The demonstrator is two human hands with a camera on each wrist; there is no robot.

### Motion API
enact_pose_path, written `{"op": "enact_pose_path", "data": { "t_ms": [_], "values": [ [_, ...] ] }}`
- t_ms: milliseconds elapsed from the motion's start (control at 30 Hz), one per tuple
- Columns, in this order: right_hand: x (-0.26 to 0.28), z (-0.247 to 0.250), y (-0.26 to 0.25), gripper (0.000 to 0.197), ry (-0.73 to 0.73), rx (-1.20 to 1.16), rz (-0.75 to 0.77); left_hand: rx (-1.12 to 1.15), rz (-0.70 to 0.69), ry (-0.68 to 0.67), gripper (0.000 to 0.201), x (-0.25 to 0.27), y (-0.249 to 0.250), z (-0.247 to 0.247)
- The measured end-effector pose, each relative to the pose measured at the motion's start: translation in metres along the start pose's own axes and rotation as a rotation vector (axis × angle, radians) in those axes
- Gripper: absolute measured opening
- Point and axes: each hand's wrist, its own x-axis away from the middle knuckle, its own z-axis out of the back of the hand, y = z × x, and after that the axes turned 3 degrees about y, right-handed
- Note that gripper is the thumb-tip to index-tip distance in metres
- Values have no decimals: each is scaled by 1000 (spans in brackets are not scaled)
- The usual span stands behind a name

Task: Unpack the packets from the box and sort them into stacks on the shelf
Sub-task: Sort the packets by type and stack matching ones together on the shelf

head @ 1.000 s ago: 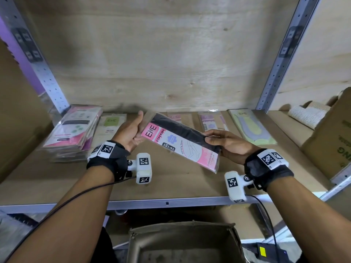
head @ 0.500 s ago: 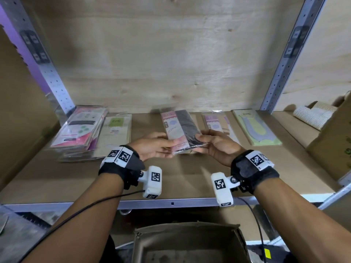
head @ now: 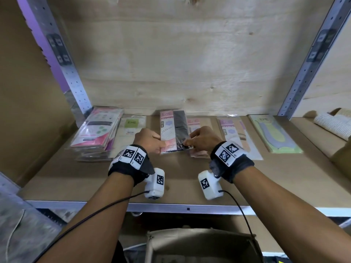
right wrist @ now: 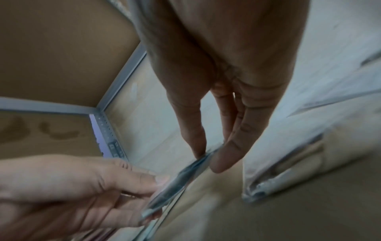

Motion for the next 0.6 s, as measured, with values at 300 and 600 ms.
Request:
{"op": "enact_pose_path", "data": {
  "t_ms": [300, 600],
  "values": [
    [-5, -29, -25, 38, -35, 345, 8, -358, 83, 136, 33, 1, 3, 6],
    [-8, -41, -31, 37, -37, 450, 45, -389, 112, 135, 40, 0, 1, 9]
  ]
}}
